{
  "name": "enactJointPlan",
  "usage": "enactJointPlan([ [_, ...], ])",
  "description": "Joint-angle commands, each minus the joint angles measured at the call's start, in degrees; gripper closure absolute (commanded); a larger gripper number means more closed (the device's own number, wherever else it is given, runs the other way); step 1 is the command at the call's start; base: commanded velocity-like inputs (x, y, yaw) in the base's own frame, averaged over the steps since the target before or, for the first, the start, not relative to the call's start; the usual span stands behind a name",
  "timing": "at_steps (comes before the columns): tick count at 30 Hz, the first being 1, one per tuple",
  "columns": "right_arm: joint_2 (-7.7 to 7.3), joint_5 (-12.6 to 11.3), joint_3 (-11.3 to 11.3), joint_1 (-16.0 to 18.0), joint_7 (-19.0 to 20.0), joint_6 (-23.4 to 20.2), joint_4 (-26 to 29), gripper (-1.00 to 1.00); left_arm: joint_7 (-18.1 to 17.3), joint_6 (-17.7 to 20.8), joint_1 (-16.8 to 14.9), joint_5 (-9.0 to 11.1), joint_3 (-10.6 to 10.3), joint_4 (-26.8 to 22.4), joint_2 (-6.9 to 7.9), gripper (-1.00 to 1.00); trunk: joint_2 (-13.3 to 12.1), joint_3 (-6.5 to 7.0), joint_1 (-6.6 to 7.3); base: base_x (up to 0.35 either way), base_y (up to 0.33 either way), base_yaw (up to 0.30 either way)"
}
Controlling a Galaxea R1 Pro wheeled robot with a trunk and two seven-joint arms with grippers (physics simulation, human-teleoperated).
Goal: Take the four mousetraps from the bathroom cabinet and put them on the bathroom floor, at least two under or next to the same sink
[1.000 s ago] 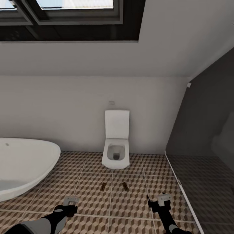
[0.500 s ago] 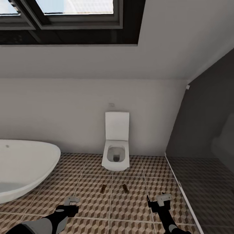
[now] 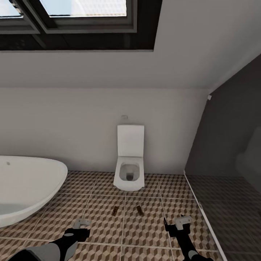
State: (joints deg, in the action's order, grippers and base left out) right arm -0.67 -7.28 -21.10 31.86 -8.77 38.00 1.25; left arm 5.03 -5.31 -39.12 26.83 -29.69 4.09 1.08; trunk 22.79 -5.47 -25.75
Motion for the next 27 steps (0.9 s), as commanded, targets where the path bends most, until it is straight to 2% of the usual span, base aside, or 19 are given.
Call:
enactJointPlan([
  [1, -0.01, -0.5, -0.5, 0.0, -0.1, 0.1, 0.0, -1.0, 0.0, -0.3, -0.1, 0.5, -0.5, 0.2, -0.3, -1.0, 0.1, -0.12, -0.03, 0.0, 0.0, 0.0],
  [5, -0.03, -0.5, -0.5, 0.0, -0.1, 0.1, 0.0, -1.0, 0.0, -0.4, -0.1, 0.5, -0.4, 0.2, -1.69, -1.0, 0.1, -0.12, -0.03, 0.0, 0.0, 0.0],
  [8, 0.01, -0.5, -0.5, 0.0, -0.1, 0.1, 0.0, -1.0, 0.0, -0.4, -0.1, 0.5, -0.4, 0.3, -2.09, -1.0, 0.1, -0.12, -0.03, 0.0, 0.0, 0.0],
  [18, 0.06, -0.5, -0.5, 0.0, -0.1, 0.1, 0.0, -1.0, 0.0, -0.3, -0.1, 0.6, -0.3, 0.3, -1.62, -1.0, 0.1, -0.03, -0.03, 0.0, 0.0, 0.0],
  [27, 0.06, -0.5, -0.5, 0.0, -0.1, 0.1, 0.0, -1.0, 0.0, -0.3, -0.1, 0.6, -0.4, 0.3, -1.45, -1.0, 0.1, 0.62, -0.03, 0.0, 0.0, 0.0],
])
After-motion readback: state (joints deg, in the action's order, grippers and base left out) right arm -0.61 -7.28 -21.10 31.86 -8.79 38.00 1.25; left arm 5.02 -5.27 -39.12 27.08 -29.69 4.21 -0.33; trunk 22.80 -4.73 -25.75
